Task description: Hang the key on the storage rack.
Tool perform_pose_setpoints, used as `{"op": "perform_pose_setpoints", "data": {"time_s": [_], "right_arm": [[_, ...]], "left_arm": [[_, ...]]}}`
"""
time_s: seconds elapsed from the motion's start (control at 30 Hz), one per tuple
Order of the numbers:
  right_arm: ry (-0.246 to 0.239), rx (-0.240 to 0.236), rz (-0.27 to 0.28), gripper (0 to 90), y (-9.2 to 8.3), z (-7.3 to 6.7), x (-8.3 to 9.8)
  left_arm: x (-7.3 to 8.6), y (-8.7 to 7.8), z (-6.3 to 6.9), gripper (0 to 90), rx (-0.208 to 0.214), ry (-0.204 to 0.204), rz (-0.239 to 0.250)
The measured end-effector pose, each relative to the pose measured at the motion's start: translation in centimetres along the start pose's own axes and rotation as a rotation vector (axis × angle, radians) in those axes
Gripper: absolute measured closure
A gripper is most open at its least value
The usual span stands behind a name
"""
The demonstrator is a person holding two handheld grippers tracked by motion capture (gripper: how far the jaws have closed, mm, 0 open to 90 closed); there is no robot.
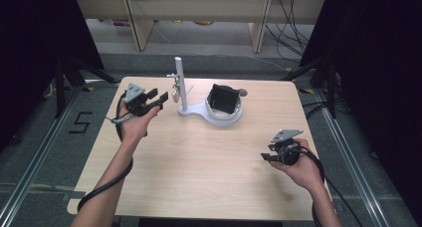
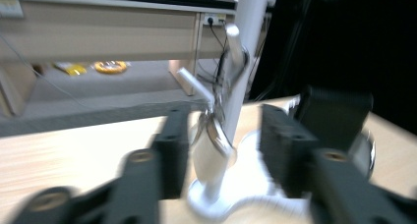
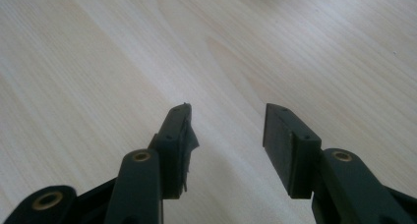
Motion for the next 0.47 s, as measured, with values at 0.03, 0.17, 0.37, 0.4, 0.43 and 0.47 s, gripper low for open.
{"op": "perform_pose_setpoints", "data": {"time_s": [0.03,0.17,0.37,0.4,0.43,0.47], "right_arm": [[0.000,0.000,0.000,55.2,0.0,0.0,0.0],[0.057,0.009,0.065,54.9,0.6,0.1,1.0],[0.135,0.041,0.195,55.0,1.3,0.0,1.6],[0.145,0.037,0.201,54.8,1.3,-0.1,1.7],[0.183,0.041,0.196,54.8,1.2,-0.4,1.8],[0.183,0.041,0.196,54.8,1.2,-0.4,1.8]], "left_arm": [[0.0,0.0,0.0,42.0,0.000,0.000,0.000],[6.2,-4.7,0.8,32.0,-0.038,0.149,-0.093],[12.8,-9.3,1.7,30.7,-0.058,0.140,-0.116],[13.0,-9.7,1.9,30.6,-0.056,0.130,-0.109],[12.9,-9.8,2.2,30.2,-0.054,0.116,-0.090],[12.9,-9.8,2.2,29.9,-0.054,0.116,-0.090]]}}
Point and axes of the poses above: each handheld gripper's, and its own axes: y roughly forward along the jaws, x roughly out of its underside, z roughly to its right, the point moved 10 cm from there along y, roughly forward along the jaws, and after that the axes turned 7 degrees about x, right-handed, at the moved point
